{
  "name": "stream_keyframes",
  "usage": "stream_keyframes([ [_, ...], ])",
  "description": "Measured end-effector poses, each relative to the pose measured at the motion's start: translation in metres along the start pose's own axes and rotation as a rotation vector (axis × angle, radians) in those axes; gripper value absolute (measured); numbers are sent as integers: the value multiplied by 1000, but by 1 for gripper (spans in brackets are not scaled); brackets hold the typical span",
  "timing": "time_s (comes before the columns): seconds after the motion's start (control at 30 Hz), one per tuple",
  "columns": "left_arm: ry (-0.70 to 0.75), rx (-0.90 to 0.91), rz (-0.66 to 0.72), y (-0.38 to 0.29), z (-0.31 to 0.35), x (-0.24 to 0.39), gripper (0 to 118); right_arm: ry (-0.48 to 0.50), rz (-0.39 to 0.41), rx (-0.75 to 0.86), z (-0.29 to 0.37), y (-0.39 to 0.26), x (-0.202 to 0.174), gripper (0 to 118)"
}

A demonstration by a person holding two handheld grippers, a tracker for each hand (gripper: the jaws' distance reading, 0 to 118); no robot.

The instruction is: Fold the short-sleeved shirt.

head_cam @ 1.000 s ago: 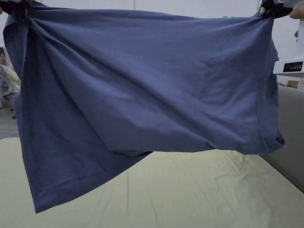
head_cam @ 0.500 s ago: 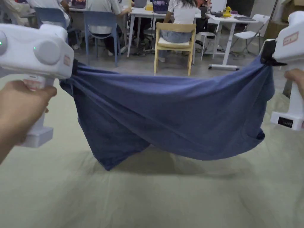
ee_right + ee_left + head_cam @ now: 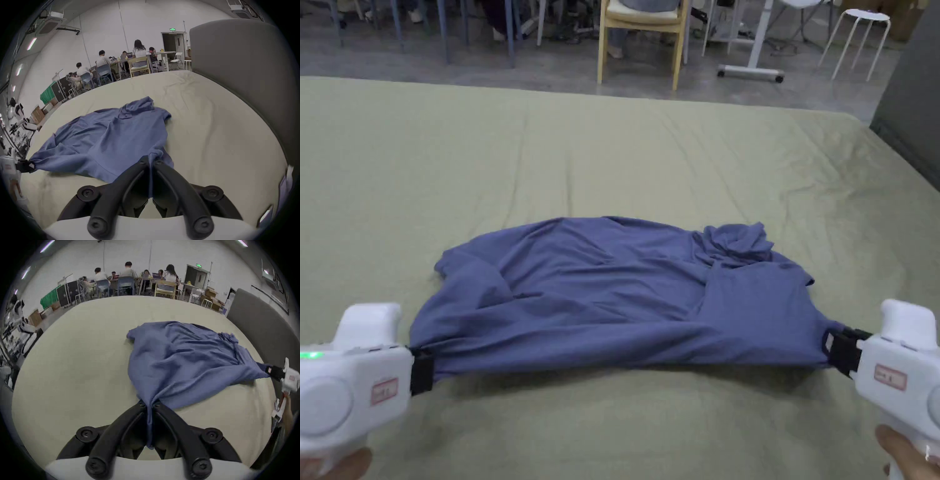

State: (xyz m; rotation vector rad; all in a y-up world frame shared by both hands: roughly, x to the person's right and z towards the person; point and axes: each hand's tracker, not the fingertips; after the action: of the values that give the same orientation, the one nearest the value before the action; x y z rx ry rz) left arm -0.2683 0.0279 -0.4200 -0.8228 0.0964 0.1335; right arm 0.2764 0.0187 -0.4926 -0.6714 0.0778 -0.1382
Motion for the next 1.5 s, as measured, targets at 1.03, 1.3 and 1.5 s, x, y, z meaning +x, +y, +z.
stream_keyframes([
  [1.03, 91, -175, -26, -204, 205, 17, 83, 0, 69, -214, 269, -164, 2, 118],
  [1.3, 96, -19, -14, -212, 292, 49, 0, -3, 101, -140, 325, -159, -47, 3],
  [1.5, 76, -54, -60, -199, 274, 50, 0, 47, 100, -180, 310, -160, -42, 3],
])
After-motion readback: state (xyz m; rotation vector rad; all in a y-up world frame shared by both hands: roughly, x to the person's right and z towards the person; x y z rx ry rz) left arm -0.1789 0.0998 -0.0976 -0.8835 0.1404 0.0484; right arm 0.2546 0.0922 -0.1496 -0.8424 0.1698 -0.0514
